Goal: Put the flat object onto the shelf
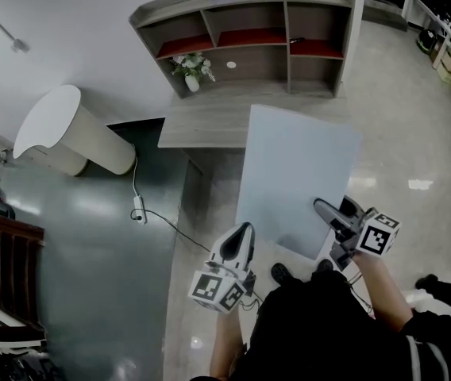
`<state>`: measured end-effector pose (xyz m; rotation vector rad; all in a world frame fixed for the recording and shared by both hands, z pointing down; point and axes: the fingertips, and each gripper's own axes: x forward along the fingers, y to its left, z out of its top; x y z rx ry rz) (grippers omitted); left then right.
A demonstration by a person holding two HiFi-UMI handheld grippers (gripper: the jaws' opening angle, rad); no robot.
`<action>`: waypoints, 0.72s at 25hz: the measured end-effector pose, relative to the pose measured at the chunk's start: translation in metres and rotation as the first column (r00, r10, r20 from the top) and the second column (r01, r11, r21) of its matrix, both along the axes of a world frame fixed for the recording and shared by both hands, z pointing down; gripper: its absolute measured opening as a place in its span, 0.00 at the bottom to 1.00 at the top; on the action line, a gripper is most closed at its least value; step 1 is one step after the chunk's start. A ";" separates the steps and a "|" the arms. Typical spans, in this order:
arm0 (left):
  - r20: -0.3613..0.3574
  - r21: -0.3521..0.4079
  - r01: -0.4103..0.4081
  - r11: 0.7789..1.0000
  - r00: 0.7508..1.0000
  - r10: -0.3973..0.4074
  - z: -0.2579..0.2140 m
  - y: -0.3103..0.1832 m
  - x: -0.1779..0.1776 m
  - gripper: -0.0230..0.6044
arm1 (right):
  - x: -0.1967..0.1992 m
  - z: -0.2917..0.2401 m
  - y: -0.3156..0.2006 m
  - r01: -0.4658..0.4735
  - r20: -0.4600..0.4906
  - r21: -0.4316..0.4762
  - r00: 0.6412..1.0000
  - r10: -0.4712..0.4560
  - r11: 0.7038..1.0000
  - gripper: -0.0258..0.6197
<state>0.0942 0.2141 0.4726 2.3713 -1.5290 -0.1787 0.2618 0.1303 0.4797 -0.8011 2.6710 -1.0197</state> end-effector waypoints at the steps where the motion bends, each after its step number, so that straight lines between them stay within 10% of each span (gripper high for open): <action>1: -0.002 -0.001 0.001 1.000 1.000 -0.001 0.001 0.000 0.000 0.06 | -0.001 0.000 0.000 -0.001 -0.005 0.002 1.000 0.001 1.000 0.48; 18: -0.013 -0.020 -0.028 0.999 1.000 0.028 0.005 0.003 -0.002 0.06 | -0.011 -0.002 0.004 0.003 -0.009 -0.019 1.000 -0.003 1.000 0.47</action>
